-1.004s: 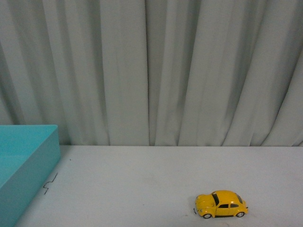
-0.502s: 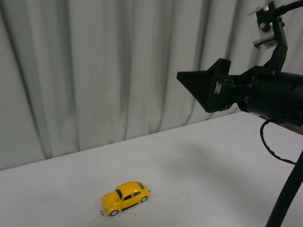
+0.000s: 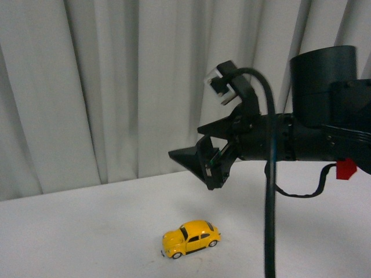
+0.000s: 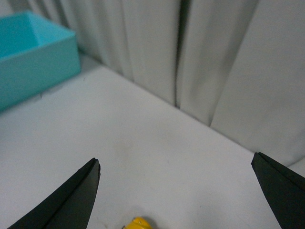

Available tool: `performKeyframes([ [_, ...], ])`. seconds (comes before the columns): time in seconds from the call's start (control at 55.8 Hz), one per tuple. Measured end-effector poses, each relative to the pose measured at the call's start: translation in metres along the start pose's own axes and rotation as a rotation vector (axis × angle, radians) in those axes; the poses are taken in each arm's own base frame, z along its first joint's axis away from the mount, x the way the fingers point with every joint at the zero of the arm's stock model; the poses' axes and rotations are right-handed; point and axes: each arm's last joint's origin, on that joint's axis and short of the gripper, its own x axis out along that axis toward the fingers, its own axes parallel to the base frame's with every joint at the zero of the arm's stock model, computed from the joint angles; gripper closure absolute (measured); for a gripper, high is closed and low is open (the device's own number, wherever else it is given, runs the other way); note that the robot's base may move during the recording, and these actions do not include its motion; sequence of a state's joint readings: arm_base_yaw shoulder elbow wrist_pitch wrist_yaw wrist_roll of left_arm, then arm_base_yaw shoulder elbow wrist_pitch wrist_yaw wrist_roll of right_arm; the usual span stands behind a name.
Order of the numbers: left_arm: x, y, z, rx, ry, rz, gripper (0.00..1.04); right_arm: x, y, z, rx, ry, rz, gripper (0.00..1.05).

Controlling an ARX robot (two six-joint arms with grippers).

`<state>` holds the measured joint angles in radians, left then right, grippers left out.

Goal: Wind up and store yellow beetle toy

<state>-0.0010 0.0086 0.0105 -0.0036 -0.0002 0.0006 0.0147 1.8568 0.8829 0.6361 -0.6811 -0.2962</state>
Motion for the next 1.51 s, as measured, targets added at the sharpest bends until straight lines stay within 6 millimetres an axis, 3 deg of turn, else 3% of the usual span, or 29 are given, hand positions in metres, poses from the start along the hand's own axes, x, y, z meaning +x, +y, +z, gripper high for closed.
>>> performKeyframes([
  [0.143, 0.0, 0.0, 0.0, 0.0, 0.0, 0.0, 0.07, 0.022, -0.016, -0.017, -0.154, 0.148, 0.1, 0.07],
  [0.359, 0.0, 0.0, 0.0, 0.0, 0.0, 0.0, 0.07, 0.031, -0.023, -0.041, -0.28, 0.273, 0.281, 0.07],
  [0.825, 0.0, 0.0, 0.0, 0.0, 0.0, 0.0, 0.07, 0.053, -0.03, -0.057, -0.514, 0.37, 0.488, 0.07],
  [1.004, 0.0, 0.0, 0.0, 0.0, 0.0, 0.0, 0.07, 0.064, -0.031, -0.076, -0.507, 0.424, 0.52, 0.07],
  [1.506, 0.0, 0.0, 0.0, 0.0, 0.0, 0.0, 0.07, 0.069, -0.032, -0.086, -0.472, 0.469, 0.571, 0.07],
])
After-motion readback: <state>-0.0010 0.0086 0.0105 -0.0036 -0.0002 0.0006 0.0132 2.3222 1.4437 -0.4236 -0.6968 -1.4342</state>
